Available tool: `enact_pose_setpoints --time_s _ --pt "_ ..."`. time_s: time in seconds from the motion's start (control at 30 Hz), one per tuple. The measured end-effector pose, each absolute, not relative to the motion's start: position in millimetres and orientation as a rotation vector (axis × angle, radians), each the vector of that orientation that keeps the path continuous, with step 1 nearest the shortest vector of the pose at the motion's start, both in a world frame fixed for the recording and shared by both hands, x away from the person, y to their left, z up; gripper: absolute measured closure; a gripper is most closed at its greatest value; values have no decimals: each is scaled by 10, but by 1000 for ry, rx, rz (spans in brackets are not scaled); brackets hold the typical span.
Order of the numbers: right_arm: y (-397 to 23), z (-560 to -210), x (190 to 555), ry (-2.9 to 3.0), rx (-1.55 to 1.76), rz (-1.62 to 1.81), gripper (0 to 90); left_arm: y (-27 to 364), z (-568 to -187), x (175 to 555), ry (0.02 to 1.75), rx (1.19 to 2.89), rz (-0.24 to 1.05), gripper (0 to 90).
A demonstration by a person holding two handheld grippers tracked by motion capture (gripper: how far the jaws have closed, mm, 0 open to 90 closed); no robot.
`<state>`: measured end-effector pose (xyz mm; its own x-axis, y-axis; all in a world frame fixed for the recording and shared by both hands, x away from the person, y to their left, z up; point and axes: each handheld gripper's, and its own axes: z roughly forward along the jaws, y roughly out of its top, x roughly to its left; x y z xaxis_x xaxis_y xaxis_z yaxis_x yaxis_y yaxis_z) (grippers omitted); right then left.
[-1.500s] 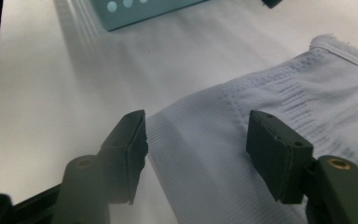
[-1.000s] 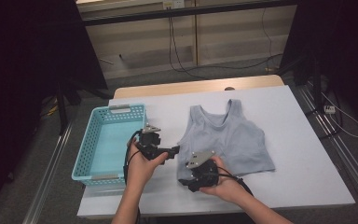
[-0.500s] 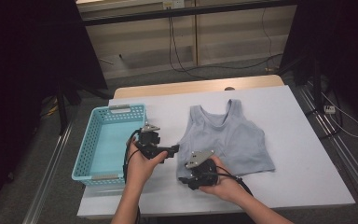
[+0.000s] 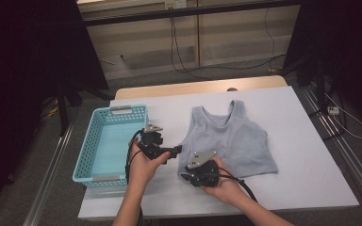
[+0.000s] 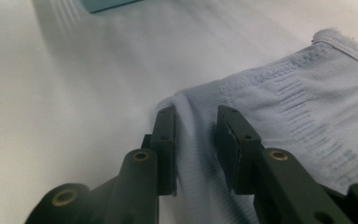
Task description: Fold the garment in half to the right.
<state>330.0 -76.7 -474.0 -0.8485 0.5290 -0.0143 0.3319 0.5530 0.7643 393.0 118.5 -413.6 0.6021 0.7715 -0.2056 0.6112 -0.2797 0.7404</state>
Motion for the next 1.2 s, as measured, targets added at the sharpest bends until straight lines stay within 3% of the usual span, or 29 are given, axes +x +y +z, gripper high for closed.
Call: enact_pose_setpoints --time_s 0.17,0.43,0.57,0.6,1.2 --pt "-769 -4735 3322 2539 738 1174 790 1194 -4134 3935 1098 1993 245 153" --pt "-784 -4711 3318 2525 754 1199 844 1204 -4115 3949 1094 1986 253 153" --pt "-818 -4655 3278 2514 763 1249 850 1188 -4109 3951 1131 1922 249 153" --pt "-828 -4636 3272 2509 772 1268 851 1232 -4090 3966 1087 2001 260 153" --pt "-923 -4514 3115 2520 773 1365 852 1008 -4061 4059 1091 1943 257 154"
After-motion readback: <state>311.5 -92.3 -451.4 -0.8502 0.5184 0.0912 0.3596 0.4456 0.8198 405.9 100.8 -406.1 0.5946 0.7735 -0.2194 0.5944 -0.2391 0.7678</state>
